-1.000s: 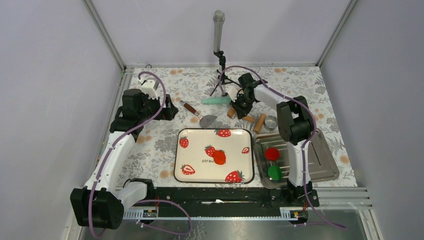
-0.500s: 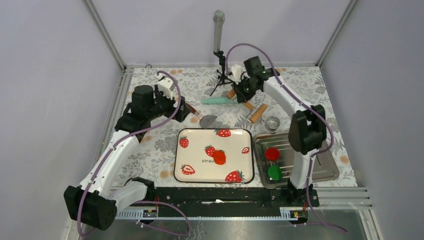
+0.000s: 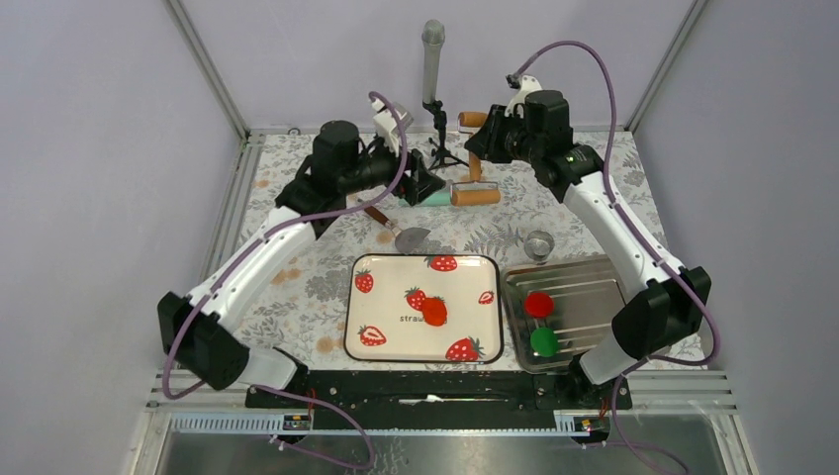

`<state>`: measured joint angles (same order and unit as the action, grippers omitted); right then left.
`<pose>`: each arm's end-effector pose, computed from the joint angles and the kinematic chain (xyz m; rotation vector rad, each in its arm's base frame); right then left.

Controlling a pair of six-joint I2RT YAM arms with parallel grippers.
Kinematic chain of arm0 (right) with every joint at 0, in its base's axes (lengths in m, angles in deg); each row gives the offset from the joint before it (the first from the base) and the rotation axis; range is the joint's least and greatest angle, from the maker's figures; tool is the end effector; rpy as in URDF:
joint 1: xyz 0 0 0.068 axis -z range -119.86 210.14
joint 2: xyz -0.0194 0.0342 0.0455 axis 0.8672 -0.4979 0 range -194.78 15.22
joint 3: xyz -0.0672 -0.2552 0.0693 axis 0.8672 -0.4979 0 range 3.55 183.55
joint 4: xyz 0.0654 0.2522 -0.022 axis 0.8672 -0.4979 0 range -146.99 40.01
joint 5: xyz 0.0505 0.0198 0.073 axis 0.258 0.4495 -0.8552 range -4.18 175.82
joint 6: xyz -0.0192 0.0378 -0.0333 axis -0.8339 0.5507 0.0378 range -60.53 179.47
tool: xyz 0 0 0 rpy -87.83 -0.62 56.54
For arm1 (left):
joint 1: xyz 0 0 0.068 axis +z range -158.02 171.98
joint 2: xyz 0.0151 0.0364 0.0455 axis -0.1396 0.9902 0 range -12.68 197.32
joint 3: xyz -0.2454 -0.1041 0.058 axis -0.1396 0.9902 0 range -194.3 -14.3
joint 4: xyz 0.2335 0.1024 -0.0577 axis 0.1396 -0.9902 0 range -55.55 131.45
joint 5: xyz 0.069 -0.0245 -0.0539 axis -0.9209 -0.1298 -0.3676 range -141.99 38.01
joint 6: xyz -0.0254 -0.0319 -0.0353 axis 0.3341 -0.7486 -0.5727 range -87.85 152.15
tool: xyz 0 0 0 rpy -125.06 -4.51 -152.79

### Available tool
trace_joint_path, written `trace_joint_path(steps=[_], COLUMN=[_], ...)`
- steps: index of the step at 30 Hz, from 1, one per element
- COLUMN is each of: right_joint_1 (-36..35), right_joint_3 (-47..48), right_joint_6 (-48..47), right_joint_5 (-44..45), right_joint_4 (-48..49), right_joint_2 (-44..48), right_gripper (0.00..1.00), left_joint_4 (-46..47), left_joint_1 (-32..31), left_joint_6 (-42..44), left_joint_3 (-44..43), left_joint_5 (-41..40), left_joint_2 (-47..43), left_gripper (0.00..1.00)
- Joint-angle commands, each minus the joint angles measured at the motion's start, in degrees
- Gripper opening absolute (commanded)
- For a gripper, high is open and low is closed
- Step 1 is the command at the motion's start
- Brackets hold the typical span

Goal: Roll out the dumpling wrappers from the dough

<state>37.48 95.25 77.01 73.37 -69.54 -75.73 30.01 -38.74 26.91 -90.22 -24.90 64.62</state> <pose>0.3399 0.1502 0.4057 -0.2383 1.9350 0.6772 0.2595 -0.1730 0.4017 0.7434 1.6996 -0.8661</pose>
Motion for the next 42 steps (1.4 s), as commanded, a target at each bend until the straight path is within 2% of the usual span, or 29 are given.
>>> trace_joint_path(steps=[1,4,6,8,13,23,29,32,36,37,38,40,42], right_joint_1=[-0.02,-0.17,-0.47,-0.85,-0.99,-1.34,-1.62,-1.60,-1.65,-1.62,-1.44,-0.15,2.48], right_joint_3=[-2.94,-4.66,-5.48,-6.05,-6.64,-7.06,-7.15,-7.47,-7.98,-7.80,-7.63,-7.16,-7.03], right_joint_6=[12.18,12.59,11.83,10.47,9.18,8.78,8.27,8.13,5.75,4.21,2.09,-3.68,-9.00], right_joint_5=[2.44,1.93,2.43,3.52,4.48,4.69,4.84,4.94,1.24,-0.46,-2.63,-10.30,-19.22], right_joint_4=[10.95,12.63,13.16,13.35,13.84,14.78,14.99,15.01,14.26,12.91,10.86,5.87,0.16], right_joint_2=[2.98,3.59,4.08,4.60,5.28,5.81,5.61,5.45,5.54,5.84,6.43,7.81,9.62], right_gripper=[0.00,0.00,0.00,0.00,0.00,0.00,0.00,0.00,0.00,0.03,0.14,0.43,0.66], left_joint_4=[3.71,4.31,2.20,-1.67,-12.52,-15.80,-16.46,-16.95,-18.35,-19.44,-20.42,-22.70,-26.63], left_joint_1=[0.05,0.05,0.05,0.05,0.13,0.05,0.09,0.06,0.25,0.51,1.02,2.36,3.57], left_joint_6=[-6.31,-8.16,-9.02,-9.48,-6.89,-6.88,-6.42,-5.90,-3.28,-1.89,-0.61,2.91,9.78], left_joint_3=[-6.72,-8.45,-11.06,-13.93,-22.28,-23.35,-23.31,-23.39,-23.50,-23.75,-23.84,-23.44,-22.58], left_joint_5=[6.89,7.60,9.71,10.46,13.47,11.85,12.90,13.18,13.75,14.64,16.09,19.70,22.35], left_joint_2=[5.93,8.74,11.00,13.15,18.91,22.09,22.78,23.11,23.13,23.08,23.01,22.50,21.52], left_gripper=[0.81,0.78,0.69,0.57,0.47,0.41,0.18,0.01,0.00,0.00,0.00,0.00,0.00])
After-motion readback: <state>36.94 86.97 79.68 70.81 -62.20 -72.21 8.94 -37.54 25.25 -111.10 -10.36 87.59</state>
